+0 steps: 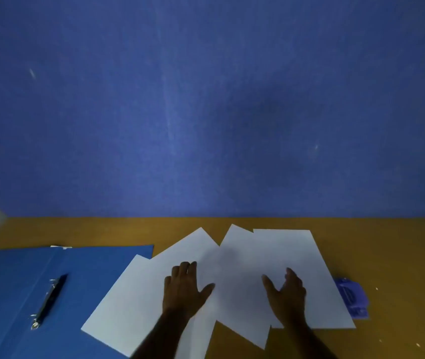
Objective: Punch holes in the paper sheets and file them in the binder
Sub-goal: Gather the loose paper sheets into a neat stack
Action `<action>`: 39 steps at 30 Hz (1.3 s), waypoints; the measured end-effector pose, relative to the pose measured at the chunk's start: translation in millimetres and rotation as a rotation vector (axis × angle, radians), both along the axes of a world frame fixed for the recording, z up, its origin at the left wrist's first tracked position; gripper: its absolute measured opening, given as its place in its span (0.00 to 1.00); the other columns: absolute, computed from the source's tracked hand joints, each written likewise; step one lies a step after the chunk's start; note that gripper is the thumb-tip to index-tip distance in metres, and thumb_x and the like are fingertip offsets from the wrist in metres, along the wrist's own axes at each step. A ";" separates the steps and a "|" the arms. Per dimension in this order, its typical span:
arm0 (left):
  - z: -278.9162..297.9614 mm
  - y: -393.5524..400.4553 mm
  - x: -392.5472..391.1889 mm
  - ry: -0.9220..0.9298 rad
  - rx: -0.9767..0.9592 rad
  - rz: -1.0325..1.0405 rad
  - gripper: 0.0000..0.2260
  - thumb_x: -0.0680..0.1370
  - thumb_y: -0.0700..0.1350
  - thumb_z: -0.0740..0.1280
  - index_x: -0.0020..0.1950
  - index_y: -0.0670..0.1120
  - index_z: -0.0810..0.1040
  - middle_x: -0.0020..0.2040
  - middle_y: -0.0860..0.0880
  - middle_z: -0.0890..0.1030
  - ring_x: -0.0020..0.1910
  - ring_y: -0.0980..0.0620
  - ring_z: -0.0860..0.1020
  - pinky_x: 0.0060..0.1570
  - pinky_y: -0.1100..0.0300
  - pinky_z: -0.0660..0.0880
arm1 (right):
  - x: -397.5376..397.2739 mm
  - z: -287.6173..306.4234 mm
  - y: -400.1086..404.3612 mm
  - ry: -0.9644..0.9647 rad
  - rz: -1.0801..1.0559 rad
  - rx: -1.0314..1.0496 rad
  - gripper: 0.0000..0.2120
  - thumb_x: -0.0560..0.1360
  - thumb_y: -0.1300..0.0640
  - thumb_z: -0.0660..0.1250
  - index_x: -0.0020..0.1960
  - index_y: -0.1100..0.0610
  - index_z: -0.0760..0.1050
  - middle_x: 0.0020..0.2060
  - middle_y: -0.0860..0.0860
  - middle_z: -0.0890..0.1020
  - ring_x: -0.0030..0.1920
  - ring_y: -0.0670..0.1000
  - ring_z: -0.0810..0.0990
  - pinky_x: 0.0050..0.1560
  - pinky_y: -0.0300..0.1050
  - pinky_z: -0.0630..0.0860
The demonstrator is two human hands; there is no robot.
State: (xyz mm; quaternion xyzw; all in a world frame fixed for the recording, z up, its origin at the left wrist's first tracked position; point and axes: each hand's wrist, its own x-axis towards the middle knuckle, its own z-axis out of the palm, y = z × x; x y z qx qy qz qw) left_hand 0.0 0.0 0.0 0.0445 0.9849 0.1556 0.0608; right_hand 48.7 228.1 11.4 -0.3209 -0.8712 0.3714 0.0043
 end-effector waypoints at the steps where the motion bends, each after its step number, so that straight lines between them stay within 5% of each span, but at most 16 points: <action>1: -2.8 4.9 -1.9 -0.049 0.030 0.025 0.38 0.72 0.71 0.58 0.75 0.49 0.61 0.74 0.49 0.66 0.71 0.47 0.64 0.68 0.50 0.66 | -1.9 -2.8 1.3 0.011 -0.056 -0.075 0.41 0.71 0.41 0.70 0.74 0.63 0.60 0.70 0.62 0.70 0.69 0.62 0.69 0.69 0.57 0.67; 9: -21.1 33.3 -17.0 -0.229 0.106 0.124 0.39 0.67 0.67 0.69 0.71 0.49 0.63 0.69 0.49 0.67 0.68 0.47 0.66 0.66 0.50 0.68 | -17.1 -5.8 11.9 -0.103 -0.308 -0.471 0.36 0.70 0.47 0.74 0.70 0.65 0.68 0.68 0.62 0.73 0.66 0.62 0.72 0.65 0.51 0.69; 12: -24.3 37.2 -22.0 -0.240 0.160 0.173 0.39 0.65 0.66 0.71 0.70 0.49 0.64 0.68 0.50 0.69 0.67 0.48 0.67 0.65 0.51 0.69 | -19.1 -15.1 17.7 -0.093 -0.352 -0.629 0.32 0.53 0.42 0.81 0.49 0.58 0.78 0.44 0.57 0.79 0.41 0.56 0.76 0.45 0.46 0.72; 16: -21.7 38.8 -26.0 -0.246 0.141 0.197 0.37 0.64 0.66 0.72 0.66 0.51 0.68 0.66 0.50 0.70 0.65 0.49 0.67 0.63 0.54 0.69 | -22.3 -6.2 20.2 -0.076 -0.363 -0.751 0.07 0.72 0.60 0.73 0.40 0.61 0.77 0.39 0.56 0.76 0.36 0.54 0.72 0.44 0.47 0.70; 19: -21.8 39.2 -28.8 -0.271 0.157 0.216 0.34 0.62 0.66 0.73 0.62 0.52 0.69 0.63 0.51 0.71 0.63 0.49 0.68 0.62 0.53 0.69 | -22.8 1.7 18.5 -0.013 -0.411 -0.834 0.10 0.72 0.62 0.73 0.37 0.63 0.73 0.36 0.54 0.74 0.34 0.53 0.71 0.44 0.48 0.69; 23: -23.2 40.0 -27.3 -0.273 0.258 0.231 0.32 0.63 0.60 0.76 0.60 0.53 0.65 0.58 0.53 0.75 0.58 0.49 0.72 0.59 0.52 0.71 | -24.2 5.1 18.7 0.034 -0.402 -0.889 0.11 0.72 0.62 0.73 0.51 0.65 0.76 0.38 0.54 0.74 0.39 0.54 0.72 0.52 0.47 0.66; 26: -21.5 40.4 -25.8 -0.317 0.462 0.248 0.29 0.67 0.51 0.76 0.59 0.54 0.62 0.52 0.53 0.76 0.47 0.53 0.76 0.43 0.59 0.79 | -24.9 6.0 17.9 -0.016 -0.383 -0.880 0.08 0.71 0.61 0.74 0.42 0.62 0.75 0.39 0.54 0.75 0.40 0.54 0.72 0.47 0.48 0.68; 28: -22.8 40.0 -24.2 -0.316 0.550 0.230 0.26 0.70 0.47 0.74 0.63 0.53 0.64 0.53 0.53 0.77 0.45 0.55 0.77 0.36 0.65 0.77 | -24.1 2.3 15.8 -0.064 -0.365 -0.843 0.11 0.70 0.58 0.76 0.43 0.61 0.75 0.39 0.55 0.75 0.40 0.54 0.72 0.45 0.47 0.67; 31: -26.0 37.9 -17.6 -0.265 0.575 0.223 0.20 0.73 0.48 0.71 0.64 0.49 0.74 0.58 0.50 0.80 0.51 0.51 0.79 0.46 0.60 0.78 | -22.7 -8.2 13.3 -0.082 -0.259 -0.698 0.20 0.62 0.49 0.80 0.47 0.55 0.75 0.39 0.53 0.75 0.37 0.53 0.73 0.38 0.43 0.68; 35: -20.8 33.1 -9.5 -0.161 0.716 0.231 0.11 0.75 0.47 0.70 0.56 0.49 0.78 0.53 0.51 0.83 0.50 0.50 0.80 0.51 0.58 0.78 | -17.7 -5.9 0.4 -0.033 -0.085 -0.344 0.39 0.61 0.41 0.79 0.66 0.56 0.72 0.60 0.55 0.77 0.58 0.54 0.76 0.56 0.46 0.73; 39: -6.1 24.4 -3.5 -0.117 0.891 0.233 0.08 0.73 0.46 0.73 0.46 0.57 0.78 0.46 0.57 0.83 0.48 0.52 0.82 0.40 0.70 0.75 | -21.4 5.4 -3.6 0.073 -0.147 -0.371 0.52 0.60 0.41 0.80 0.75 0.54 0.59 0.73 0.56 0.65 0.70 0.59 0.68 0.66 0.55 0.70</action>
